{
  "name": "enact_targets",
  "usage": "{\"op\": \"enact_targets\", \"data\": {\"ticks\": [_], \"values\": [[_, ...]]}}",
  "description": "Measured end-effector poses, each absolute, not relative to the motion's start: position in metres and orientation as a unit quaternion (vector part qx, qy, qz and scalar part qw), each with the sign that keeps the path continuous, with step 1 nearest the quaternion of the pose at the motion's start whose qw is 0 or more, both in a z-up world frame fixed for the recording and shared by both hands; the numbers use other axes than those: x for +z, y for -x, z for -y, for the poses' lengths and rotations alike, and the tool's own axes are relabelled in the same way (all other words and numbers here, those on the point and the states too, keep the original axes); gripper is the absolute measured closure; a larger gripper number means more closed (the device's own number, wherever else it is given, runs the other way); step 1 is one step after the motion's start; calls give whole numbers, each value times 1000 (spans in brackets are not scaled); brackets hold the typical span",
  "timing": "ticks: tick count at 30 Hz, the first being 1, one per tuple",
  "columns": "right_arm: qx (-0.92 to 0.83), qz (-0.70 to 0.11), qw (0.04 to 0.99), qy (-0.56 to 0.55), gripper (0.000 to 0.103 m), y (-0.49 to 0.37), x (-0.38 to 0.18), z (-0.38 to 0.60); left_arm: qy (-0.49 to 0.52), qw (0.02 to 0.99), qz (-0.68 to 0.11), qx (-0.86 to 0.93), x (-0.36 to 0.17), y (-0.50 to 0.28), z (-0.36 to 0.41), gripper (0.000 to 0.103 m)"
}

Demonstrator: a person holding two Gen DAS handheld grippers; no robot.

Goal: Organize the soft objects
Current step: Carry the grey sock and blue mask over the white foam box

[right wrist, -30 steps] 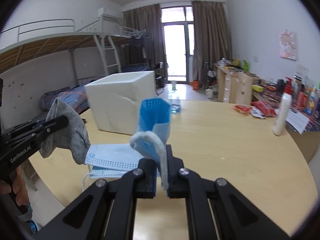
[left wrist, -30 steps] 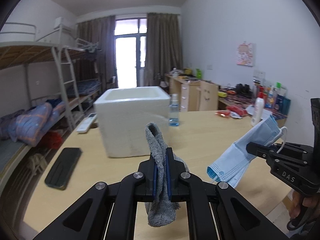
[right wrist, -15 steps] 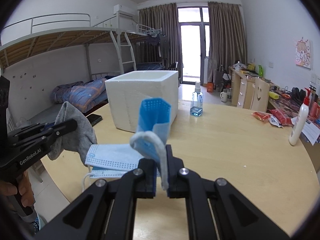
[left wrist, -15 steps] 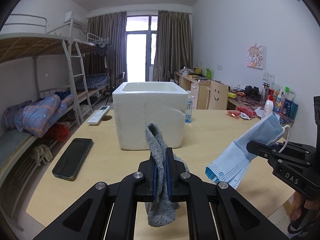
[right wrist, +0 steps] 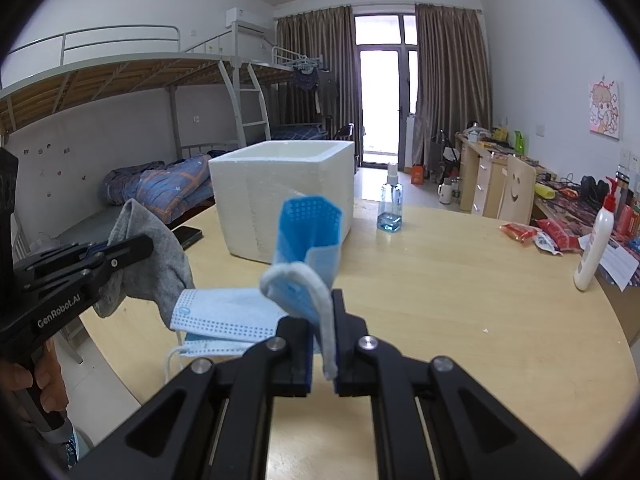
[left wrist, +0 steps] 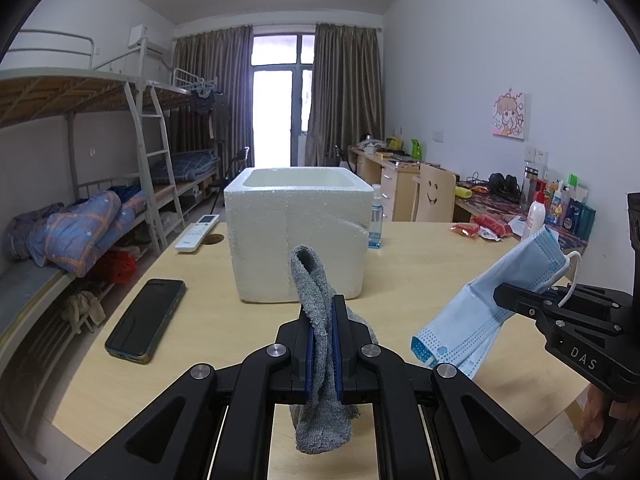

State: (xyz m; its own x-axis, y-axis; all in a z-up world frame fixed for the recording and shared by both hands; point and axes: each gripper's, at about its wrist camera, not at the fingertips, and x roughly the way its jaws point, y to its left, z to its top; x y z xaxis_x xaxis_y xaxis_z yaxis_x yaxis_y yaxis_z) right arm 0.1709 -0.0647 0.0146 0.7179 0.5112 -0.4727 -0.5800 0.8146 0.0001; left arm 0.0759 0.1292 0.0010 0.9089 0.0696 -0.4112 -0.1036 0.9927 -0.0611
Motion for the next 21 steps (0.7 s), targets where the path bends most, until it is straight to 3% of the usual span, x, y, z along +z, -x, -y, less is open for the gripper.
{"op": "enact_targets", "data": {"ticks": [21], "values": [[308,-192,929,74,94,-176,52,55,23,985,-161,52,48,-79,-134,95]]}}
